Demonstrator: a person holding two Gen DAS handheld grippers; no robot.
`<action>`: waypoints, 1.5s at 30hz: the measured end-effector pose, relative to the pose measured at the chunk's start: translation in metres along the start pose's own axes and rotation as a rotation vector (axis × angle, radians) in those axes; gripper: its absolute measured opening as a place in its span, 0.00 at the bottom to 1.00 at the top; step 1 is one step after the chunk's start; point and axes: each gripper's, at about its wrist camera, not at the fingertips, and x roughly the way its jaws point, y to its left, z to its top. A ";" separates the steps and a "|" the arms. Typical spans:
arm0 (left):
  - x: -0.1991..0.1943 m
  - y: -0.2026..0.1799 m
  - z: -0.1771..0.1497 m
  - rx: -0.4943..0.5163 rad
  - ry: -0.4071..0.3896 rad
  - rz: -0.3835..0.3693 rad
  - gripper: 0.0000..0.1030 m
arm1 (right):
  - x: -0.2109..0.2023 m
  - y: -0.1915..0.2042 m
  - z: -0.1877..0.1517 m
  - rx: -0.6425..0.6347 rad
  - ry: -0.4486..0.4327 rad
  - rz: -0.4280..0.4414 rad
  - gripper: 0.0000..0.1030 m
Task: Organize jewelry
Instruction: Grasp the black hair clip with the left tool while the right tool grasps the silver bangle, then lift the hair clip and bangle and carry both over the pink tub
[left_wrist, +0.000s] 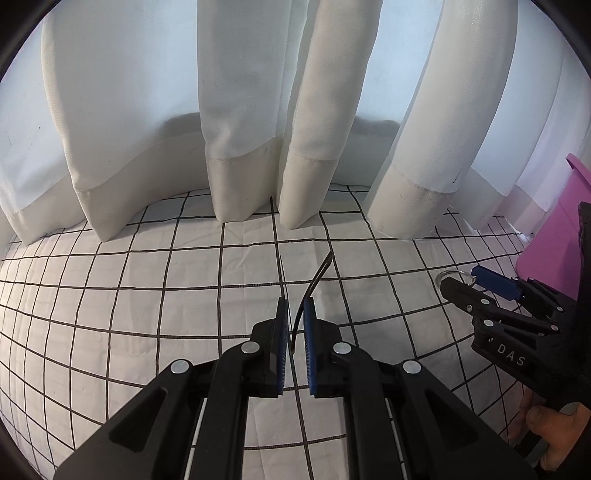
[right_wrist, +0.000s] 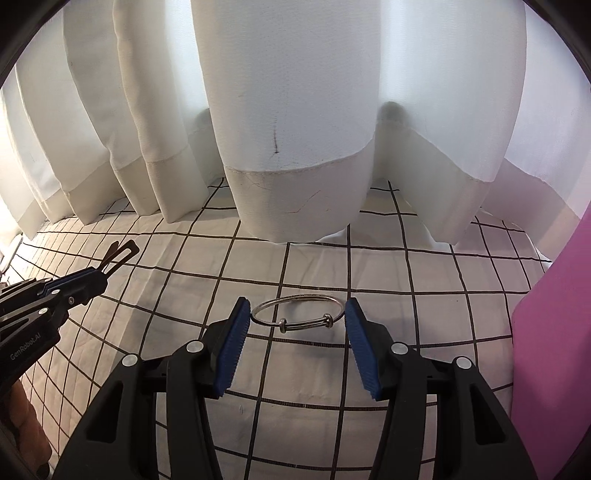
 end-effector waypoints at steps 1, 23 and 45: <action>-0.001 0.000 0.000 -0.003 -0.002 0.001 0.09 | -0.001 0.003 0.000 -0.002 -0.001 0.001 0.50; -0.036 0.003 0.008 0.014 -0.033 -0.016 0.09 | -0.039 0.018 0.012 -0.021 -0.024 -0.003 0.49; -0.130 0.009 0.047 0.071 -0.129 -0.042 0.09 | -0.131 0.063 0.042 -0.054 -0.075 0.012 0.49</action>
